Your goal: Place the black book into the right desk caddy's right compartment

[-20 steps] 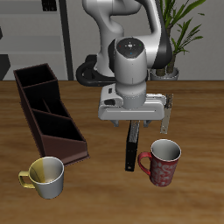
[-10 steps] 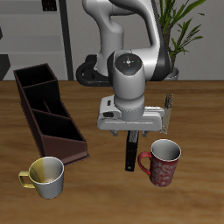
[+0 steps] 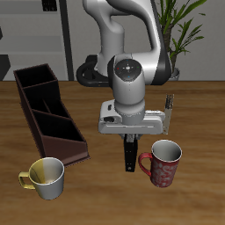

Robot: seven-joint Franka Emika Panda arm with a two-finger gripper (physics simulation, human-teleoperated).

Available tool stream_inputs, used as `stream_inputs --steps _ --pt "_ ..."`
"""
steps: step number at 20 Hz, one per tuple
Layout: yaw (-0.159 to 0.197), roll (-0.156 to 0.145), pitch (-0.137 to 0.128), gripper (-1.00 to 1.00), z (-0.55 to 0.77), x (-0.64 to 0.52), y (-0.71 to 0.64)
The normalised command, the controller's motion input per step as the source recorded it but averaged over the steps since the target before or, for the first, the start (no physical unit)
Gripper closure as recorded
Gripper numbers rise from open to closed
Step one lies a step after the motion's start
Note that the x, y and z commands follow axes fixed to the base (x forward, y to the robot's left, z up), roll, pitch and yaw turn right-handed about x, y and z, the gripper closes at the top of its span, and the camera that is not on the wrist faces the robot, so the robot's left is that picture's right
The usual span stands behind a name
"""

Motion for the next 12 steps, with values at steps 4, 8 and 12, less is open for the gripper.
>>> stream_inputs --steps 4,8,12 --pt "-0.008 0.001 -0.012 1.0 0.11 -0.02 -0.03" --pt "0.002 -0.007 -0.026 1.0 0.24 -0.05 -0.1" --pt "-0.005 -0.028 -0.049 1.0 0.53 -0.17 -0.2"
